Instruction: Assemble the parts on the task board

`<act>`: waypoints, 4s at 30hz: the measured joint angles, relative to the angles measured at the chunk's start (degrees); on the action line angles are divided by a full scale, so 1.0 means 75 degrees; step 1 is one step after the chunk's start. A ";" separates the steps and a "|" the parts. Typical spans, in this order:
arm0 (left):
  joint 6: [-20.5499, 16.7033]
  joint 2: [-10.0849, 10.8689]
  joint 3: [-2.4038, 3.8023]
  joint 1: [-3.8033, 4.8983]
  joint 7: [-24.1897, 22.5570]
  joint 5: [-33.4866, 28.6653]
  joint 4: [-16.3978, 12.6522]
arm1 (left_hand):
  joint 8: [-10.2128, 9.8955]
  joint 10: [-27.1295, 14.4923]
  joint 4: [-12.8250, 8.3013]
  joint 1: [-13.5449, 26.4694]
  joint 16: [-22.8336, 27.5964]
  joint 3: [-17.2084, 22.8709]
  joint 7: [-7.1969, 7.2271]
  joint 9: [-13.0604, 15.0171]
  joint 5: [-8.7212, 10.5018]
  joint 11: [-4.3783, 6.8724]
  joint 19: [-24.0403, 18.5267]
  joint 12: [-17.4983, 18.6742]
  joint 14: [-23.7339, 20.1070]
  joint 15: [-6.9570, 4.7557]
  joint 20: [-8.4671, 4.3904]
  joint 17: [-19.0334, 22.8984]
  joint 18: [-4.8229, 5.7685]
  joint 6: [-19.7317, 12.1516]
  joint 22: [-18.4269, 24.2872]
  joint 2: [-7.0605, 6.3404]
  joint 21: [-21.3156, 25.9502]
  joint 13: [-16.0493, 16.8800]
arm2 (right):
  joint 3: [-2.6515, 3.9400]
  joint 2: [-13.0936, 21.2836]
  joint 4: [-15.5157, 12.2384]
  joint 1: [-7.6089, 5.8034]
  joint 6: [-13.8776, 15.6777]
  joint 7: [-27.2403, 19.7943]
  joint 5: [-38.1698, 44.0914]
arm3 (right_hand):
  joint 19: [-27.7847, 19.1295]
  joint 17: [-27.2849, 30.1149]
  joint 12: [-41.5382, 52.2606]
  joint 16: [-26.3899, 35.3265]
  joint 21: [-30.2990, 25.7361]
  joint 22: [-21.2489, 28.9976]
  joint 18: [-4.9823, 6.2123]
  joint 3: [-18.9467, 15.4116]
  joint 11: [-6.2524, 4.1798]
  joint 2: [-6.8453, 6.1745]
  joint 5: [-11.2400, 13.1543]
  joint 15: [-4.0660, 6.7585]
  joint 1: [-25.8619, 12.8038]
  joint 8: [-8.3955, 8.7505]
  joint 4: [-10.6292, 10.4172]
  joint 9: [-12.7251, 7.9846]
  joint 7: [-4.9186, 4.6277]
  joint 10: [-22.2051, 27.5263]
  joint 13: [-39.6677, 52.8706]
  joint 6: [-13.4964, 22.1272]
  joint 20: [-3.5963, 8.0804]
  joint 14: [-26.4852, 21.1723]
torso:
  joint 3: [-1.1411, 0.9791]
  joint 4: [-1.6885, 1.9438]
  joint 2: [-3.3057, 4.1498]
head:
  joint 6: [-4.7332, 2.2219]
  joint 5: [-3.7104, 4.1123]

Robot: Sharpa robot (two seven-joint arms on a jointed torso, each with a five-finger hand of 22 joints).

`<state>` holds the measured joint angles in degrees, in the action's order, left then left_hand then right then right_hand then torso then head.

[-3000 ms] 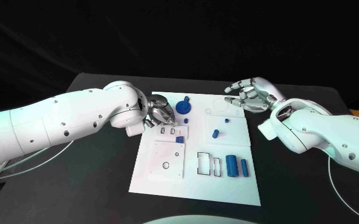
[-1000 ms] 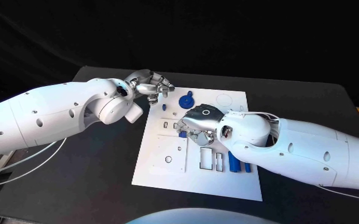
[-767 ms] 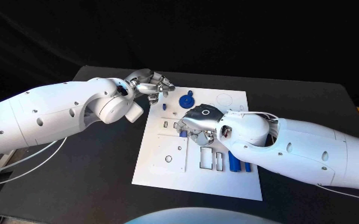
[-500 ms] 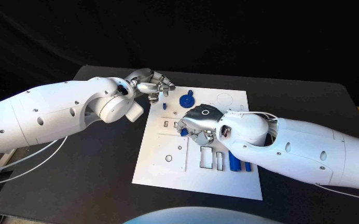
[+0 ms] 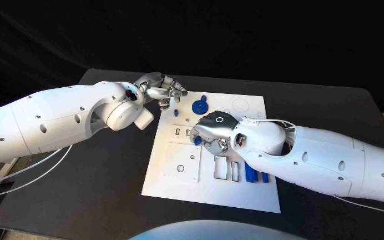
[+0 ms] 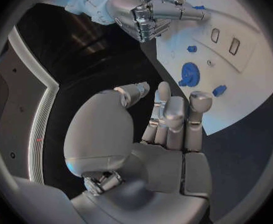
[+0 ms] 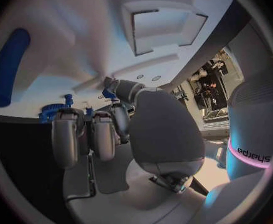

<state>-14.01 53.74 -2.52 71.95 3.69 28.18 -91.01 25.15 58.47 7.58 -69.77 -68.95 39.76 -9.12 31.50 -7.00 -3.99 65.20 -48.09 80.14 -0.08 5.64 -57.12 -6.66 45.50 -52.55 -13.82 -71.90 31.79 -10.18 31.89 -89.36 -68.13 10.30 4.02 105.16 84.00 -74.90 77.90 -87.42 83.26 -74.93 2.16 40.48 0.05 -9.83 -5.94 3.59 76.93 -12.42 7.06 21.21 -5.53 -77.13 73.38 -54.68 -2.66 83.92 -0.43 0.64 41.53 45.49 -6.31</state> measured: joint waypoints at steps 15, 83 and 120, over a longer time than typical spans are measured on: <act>-0.0002 -0.0003 0.0000 0.0000 0.0098 -0.0003 0.0015 | -0.0071 -0.0028 0.0000 0.0000 0.0000 0.0000 0.0000 -0.0063 0.0000 -0.0029 0.0000 0.0028 0.0000 0.0000 0.0000 -0.0009 0.0000 0.0000 -0.0003 0.0000 0.0000 -0.0042 | -0.0005 0.0044 0.0018 0.0045 0.0678 -0.0237 -0.0012 | 0.0000 -0.0006 0.0205 -0.0031 0.0195 -0.0002 0.0000 -0.0441 0.0014 0.0638 0.0397 0.0000 -0.0489 -0.0445 -0.0491 0.0178 0.0108 -0.0261 0.0211 -0.0594 0.0000 0.0000 | 0.0000 -0.0005 -0.0007 | 0.0003 0.0009; -0.0001 -0.0056 0.0000 0.0000 0.0356 -0.0007 0.0048 | -0.0134 -0.0111 -0.0043 -0.0033 0.0000 -0.0042 -0.0002 -0.0165 0.0000 -0.0056 0.0034 0.0060 -0.0027 0.0027 0.0034 -0.0047 0.0000 -0.0004 -0.0071 0.0033 0.0000 -0.0098 | 0.0001 -0.0426 0.0028 0.0056 0.0202 0.1807 0.1690 | 0.0001 -0.0001 0.0170 -0.0029 0.0383 -0.0002 -0.0068 -0.0763 -0.0067 0.0552 0.0398 0.0083 -0.0573 -0.0888 -0.0486 0.0171 0.0235 -0.0341 0.0204 -0.0500 0.0055 0.0027 | 0.0001 -0.0003 -0.0007 | 0.0080 -0.0045; 0.0010 -0.0058 0.0000 0.0001 0.0537 -0.0008 0.0077 | -0.0133 -0.0110 -0.0042 -0.0033 -0.0036 -0.0042 -0.0026 -0.0190 0.0000 -0.0056 0.0056 0.0060 -0.0027 0.0027 0.0056 -0.0073 0.0001 -0.0029 -0.0080 0.0033 0.0000 -0.0116 | -0.0008 -0.0443 0.0144 0.0059 0.0381 0.1392 0.1246 | 0.0001 0.0000 0.0026 -0.0029 0.0222 0.0001 -0.0065 -0.0780 0.0020 0.0351 0.0396 0.0082 -0.0572 -0.0793 -0.0380 0.0678 0.0130 -0.0127 0.0091 -0.0098 0.0054 0.0027 | -0.0001 -0.0007 -0.0006 | 0.0116 -0.0053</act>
<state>-13.94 53.30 -2.52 71.96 7.71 28.12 -90.43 24.15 57.64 7.26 -70.02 -69.22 39.45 -9.31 30.07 -7.00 -4.41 65.62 -47.64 79.94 0.12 6.06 -57.67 -6.66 45.28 -53.15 -13.57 -71.91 30.92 -10.24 28.56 -88.28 -67.68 13.16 14.46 114.50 84.00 -74.90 78.10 -87.63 84.92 -74.92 1.68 34.64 0.20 -7.20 -2.97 4.21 72.64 -18.37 4.21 26.29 -4.56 -78.08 74.07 -55.41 -2.25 84.12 -0.44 0.59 41.48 46.36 -6.71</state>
